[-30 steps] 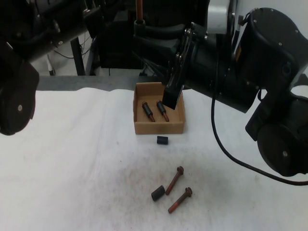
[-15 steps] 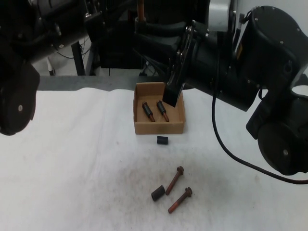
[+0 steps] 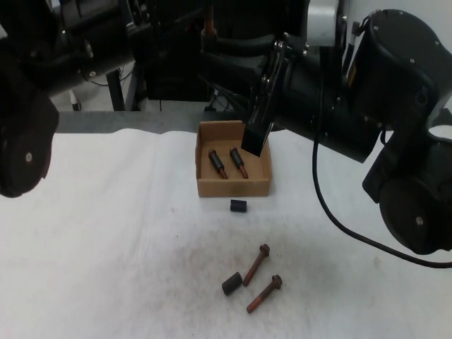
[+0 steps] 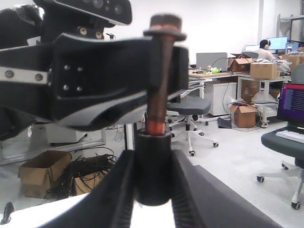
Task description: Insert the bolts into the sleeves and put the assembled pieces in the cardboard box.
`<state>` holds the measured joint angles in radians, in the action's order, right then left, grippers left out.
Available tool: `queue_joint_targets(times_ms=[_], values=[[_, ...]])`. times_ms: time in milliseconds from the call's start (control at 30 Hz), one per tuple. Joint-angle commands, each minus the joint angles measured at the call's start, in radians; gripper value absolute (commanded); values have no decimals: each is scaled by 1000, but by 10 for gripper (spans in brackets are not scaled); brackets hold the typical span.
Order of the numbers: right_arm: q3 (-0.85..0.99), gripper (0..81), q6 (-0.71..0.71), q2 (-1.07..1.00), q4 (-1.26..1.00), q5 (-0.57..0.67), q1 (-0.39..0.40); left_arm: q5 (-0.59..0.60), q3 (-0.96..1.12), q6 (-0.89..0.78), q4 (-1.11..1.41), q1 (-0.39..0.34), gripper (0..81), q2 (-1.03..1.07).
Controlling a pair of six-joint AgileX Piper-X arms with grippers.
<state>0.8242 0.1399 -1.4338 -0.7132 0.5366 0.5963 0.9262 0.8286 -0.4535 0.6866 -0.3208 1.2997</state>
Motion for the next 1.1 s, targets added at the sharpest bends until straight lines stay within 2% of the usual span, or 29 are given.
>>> queue_joint_targets(times_ms=[0, 67, 133, 400, 500, 600, 667, 767, 800, 933, 1067], values=[[12, 4, 3, 11, -32, -15, -7, 41, 6, 12, -24, 1, 298, 0], [12, 4, 2, 11, -32, -15, -8, 24, 6, -1, -24, 1, 425, 0], [12, 4, 2, 11, -32, -15, -13, 14, 6, -3, -24, 1, 483, 0], [12, 4, 24, 11, -16, -15, -29, -15, 6, -3, 13, 1, 486, -25], [12, 4, 43, 11, 84, -58, -40, -92, 9, -3, 60, 4, 478, -49], [44, 4, 162, 11, 311, -161, -53, -203, 9, 27, 54, 11, 395, -77], [89, 4, 175, 8, 477, -194, -65, -242, 9, 83, 6, 22, 277, -89], [191, 4, 175, -19, 677, -199, -87, -292, 9, 164, -145, 33, 52, -94], [226, 4, 175, -32, 736, -205, -96, -309, 9, 171, -211, 35, 9, -94], [423, 4, 175, -141, 1038, -264, -132, -386, 9, 173, -511, 36, 3, -94], [613, 4, 165, -286, 1220, -266, -167, -394, 9, 171, -745, 36, 3, -94]])
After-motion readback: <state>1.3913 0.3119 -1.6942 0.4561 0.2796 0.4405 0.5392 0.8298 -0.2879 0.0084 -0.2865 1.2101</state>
